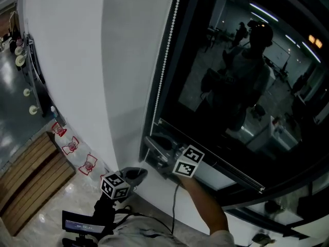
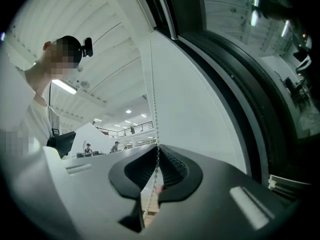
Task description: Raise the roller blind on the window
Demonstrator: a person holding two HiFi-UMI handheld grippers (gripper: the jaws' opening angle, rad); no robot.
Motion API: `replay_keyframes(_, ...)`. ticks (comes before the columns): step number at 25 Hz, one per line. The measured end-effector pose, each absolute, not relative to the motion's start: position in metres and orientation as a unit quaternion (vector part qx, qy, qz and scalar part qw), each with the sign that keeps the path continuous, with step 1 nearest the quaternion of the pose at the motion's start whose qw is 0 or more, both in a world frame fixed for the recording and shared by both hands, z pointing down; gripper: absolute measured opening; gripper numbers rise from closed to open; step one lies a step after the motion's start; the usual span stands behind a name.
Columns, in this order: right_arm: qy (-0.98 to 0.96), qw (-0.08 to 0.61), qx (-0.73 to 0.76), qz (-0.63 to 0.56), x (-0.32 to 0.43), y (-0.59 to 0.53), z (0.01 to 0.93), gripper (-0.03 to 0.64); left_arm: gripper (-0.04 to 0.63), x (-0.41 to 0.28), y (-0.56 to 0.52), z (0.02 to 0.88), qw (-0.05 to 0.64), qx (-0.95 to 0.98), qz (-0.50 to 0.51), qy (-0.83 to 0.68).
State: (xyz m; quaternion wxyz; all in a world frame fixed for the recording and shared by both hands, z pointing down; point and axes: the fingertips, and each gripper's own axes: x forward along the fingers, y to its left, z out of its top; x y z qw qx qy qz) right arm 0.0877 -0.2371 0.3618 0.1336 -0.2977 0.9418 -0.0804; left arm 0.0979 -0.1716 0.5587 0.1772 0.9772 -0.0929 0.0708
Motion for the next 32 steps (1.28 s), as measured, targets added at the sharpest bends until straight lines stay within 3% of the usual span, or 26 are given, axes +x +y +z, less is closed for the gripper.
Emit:
replay_keyframes(6,0.924,0.162,-0.335,-0.084,0.098,-0.235,0.356,0.014,0.003,0.054,-0.169,0.649,0.237,0.950,0.156,-0.130)
replay_keyframes(8,0.917,0.162,-0.355,-0.080,0.100,-0.232,0.356,0.015,0.225,0.035,-0.155,0.685,0.259,0.937,0.197,-0.127)
replay_keyframes(11,0.912,0.116,-0.386,-0.071,0.091,-0.227,0.383,0.028,0.281,0.008,-0.135,0.720,0.286,0.923,0.229,-0.118)
replay_keyframes(12,0.909,0.100,-0.398,-0.077,0.088,-0.224,0.399,0.063,0.281,0.001,-0.129,0.727,0.296,0.919,0.232,-0.115)
replay_keyframes(14,0.890,0.091,-0.434,-0.108,0.088,-0.212,0.438,0.128,0.278,-0.012,-0.115,0.741,0.307,0.913,0.246,-0.104)
replay_keyframes(16,0.858,0.094,-0.484,-0.146,0.093,-0.191,0.476,0.144,0.235,-0.020,-0.105,0.751,0.300,0.912,0.263,-0.096)
replay_keyframes(20,0.796,0.079,-0.569,-0.191,0.105,-0.134,0.534,0.130,-0.003,-0.020,-0.107,0.750,0.266,0.920,0.268,-0.105)
replay_keyframes(23,0.740,0.074,-0.629,-0.227,0.118,-0.076,0.571,0.066,-0.003,-0.019,-0.096,0.756,0.245,0.921,0.283,-0.103)
replay_keyframes(24,0.722,0.081,-0.644,-0.239,0.120,-0.056,0.582,0.005,-0.003,-0.020,-0.089,0.762,0.241,0.919,0.293,-0.102)
replay_keyframes(28,0.676,0.068,-0.687,-0.256,0.113,0.019,0.610,0.002,-0.003,-0.028,-0.044,0.771,0.237,0.913,0.313,-0.107)
replay_keyframes(32,0.651,0.038,-0.716,-0.251,0.096,0.094,0.627,0.002,-0.003,-0.025,0.016,0.752,0.246,0.923,0.271,-0.115)
